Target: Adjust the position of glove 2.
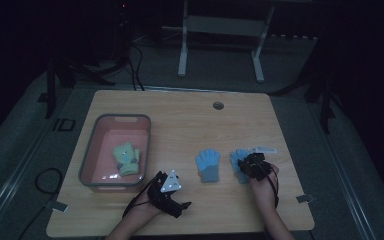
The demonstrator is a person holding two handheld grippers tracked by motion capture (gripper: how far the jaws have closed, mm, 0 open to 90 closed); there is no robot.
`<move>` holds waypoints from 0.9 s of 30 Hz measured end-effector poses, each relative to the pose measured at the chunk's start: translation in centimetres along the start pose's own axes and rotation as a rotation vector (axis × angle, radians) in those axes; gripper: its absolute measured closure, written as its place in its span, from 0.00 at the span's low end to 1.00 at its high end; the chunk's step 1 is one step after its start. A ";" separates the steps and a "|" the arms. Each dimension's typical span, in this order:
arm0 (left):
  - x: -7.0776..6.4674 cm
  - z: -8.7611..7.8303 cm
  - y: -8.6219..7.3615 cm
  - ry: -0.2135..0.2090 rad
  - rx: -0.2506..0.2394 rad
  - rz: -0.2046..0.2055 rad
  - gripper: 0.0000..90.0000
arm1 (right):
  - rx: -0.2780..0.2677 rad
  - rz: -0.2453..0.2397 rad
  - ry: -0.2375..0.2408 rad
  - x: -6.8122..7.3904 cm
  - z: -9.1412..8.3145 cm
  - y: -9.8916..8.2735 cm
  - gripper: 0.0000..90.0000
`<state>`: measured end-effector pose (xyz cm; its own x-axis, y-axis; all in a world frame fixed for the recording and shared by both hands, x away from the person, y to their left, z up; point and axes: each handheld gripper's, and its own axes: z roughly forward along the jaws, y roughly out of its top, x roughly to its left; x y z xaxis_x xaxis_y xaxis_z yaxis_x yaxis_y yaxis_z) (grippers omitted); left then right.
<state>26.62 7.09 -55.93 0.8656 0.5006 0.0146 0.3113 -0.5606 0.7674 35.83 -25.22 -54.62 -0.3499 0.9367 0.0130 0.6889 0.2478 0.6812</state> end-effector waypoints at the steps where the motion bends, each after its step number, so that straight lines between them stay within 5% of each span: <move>1: 0.0 0.0 0.0 0.001 0.000 0.000 0.04 | 0.001 -0.002 0.007 0.0 0.0 0.1 0.69; 8: 0.0 0.0 0.0 -0.006 -0.001 0.000 0.04 | -0.002 -0.103 0.061 -0.2 -0.9 0.7 0.63; 14: -0.1 -0.1 0.1 -0.012 -0.010 0.002 0.04 | -0.010 -0.148 0.167 -2.1 -1.8 0.7 0.67; 20: -0.1 -0.1 0.1 -0.016 -0.014 -0.003 0.04 | -0.003 -0.267 0.232 -3.3 -2.3 0.6 0.69; 27: -0.1 -0.1 0.1 -0.014 -0.014 -0.005 0.04 | -0.004 -0.298 0.269 -4.2 -2.1 0.7 0.67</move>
<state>26.55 7.08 -55.83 0.8694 0.4941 0.0015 0.3106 -0.5489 0.7760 36.42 -29.47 -52.71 -0.6880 0.7257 0.0054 0.5302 0.4975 0.6866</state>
